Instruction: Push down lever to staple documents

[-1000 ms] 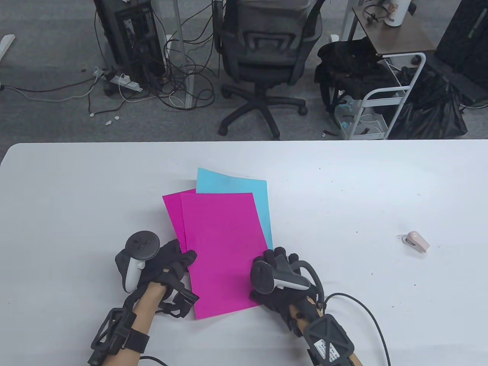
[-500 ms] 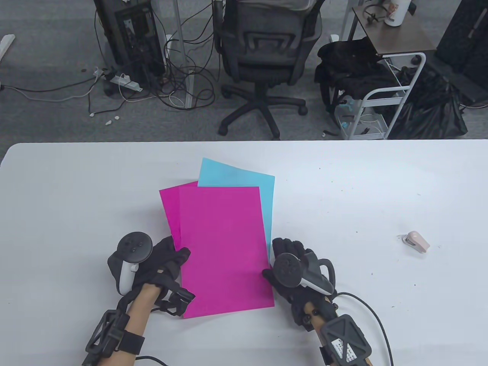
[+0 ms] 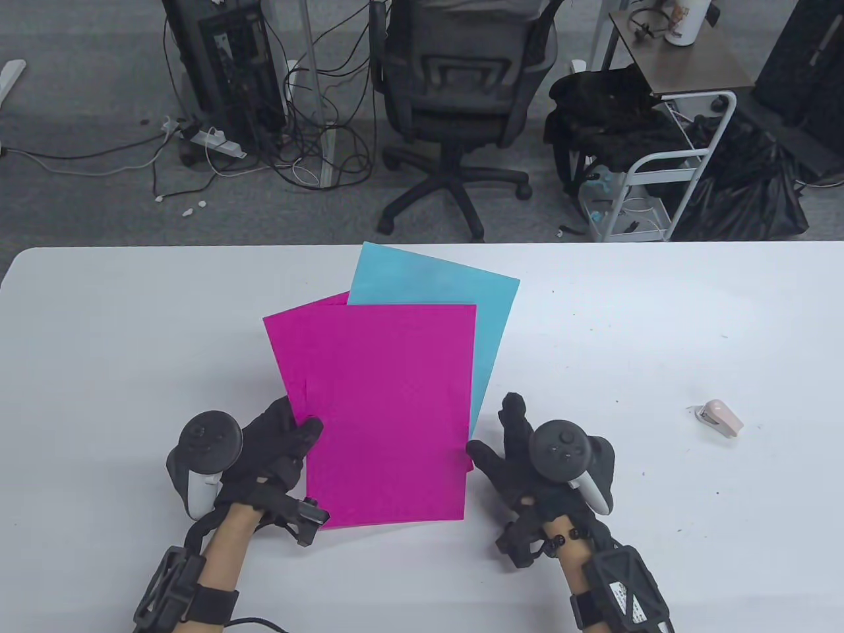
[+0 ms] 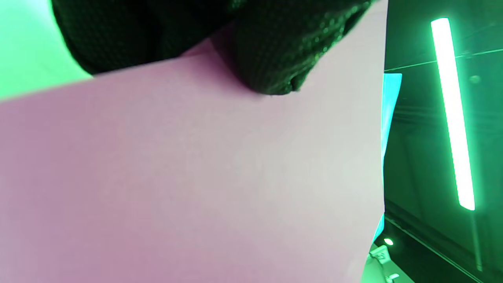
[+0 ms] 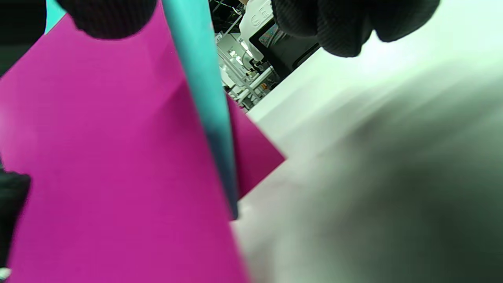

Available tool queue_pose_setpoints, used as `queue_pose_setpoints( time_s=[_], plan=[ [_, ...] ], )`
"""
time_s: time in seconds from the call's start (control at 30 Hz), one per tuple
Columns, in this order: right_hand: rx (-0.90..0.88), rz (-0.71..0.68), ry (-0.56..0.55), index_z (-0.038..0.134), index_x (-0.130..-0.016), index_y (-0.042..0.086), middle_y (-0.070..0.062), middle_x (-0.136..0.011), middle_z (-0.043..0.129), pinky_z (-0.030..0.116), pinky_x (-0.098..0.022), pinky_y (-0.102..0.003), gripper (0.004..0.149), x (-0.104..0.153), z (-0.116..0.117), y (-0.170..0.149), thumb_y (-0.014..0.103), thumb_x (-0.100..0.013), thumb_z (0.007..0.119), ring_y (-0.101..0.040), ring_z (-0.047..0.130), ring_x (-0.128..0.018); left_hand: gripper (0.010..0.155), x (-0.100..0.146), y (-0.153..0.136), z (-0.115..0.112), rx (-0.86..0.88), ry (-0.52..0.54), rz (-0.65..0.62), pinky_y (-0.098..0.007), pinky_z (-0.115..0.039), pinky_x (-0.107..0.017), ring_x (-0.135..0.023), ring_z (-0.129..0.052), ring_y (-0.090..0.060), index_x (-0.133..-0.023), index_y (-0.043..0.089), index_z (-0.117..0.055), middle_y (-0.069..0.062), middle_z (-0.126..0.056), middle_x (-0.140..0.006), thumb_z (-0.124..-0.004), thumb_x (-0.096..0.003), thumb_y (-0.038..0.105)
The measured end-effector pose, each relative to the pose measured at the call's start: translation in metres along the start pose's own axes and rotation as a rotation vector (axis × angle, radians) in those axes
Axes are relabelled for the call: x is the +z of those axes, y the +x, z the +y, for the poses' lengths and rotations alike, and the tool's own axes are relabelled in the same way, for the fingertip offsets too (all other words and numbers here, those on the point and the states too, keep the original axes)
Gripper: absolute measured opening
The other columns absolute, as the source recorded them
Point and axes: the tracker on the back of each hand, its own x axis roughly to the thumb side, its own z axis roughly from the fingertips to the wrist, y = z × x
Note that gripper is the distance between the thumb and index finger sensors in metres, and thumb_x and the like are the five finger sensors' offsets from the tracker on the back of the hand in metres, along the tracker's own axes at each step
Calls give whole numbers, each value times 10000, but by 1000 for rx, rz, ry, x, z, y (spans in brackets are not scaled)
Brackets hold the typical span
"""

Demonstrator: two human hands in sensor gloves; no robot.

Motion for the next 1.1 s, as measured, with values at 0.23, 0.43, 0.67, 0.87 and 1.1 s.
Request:
queue_pose_setpoints(
  time_s=[0.23, 0.43, 0.67, 0.87, 1.1],
  plan=[
    [-222, -104, -97, 135, -1044, -126, -380, -1037, 477, 663, -641, -664, 1015, 7, -8, 12, 512, -497, 705, -583, 691, -916, 460, 10, 22, -7, 8, 13, -174, -599, -838, -547, -652, -993, -266, -971, 157, -763, -68, -958, -858, -861, -522, 194],
    [-201, -215, -206, 173, -1055, -93, -353, -1036, 512, 674, -635, -660, 938, 16, -21, 28, 463, -513, 699, -564, 720, -906, 441, 13, 28, -6, 37, 24, -277, -609, -808, -589, -702, -964, -272, -968, 212, -759, -48, -919, -888, -843, -534, 200],
    [-149, -290, -286, 190, -1074, -32, -334, -1053, 492, 653, -645, -662, 891, 22, -30, 37, 439, -516, 699, -572, 692, -909, 435, 13, 28, -8, 57, -23, -317, -641, -776, -643, -752, -954, -286, -967, 236, -765, -43, -905, -912, -828, -539, 191],
    [-168, -324, -296, 221, -1085, 17, -324, -1057, 503, 631, -653, -671, 850, 24, -33, 40, 429, -517, 701, -574, 683, -919, 442, 10, 25, -11, 71, -112, -328, -679, -729, -676, -808, -939, -327, -980, 222, -763, -61, -895, -937, -813, -543, 183],
    [-196, -327, -268, 244, -1088, 25, -321, -1053, 524, 637, -650, -672, 837, 24, -29, 41, 429, -517, 703, -566, 705, -912, 458, 6, 19, -14, 48, -185, -313, -699, -686, -692, -854, -915, -366, -999, 191, -751, -94, -876, -969, -811, -546, 181]
  ],
)
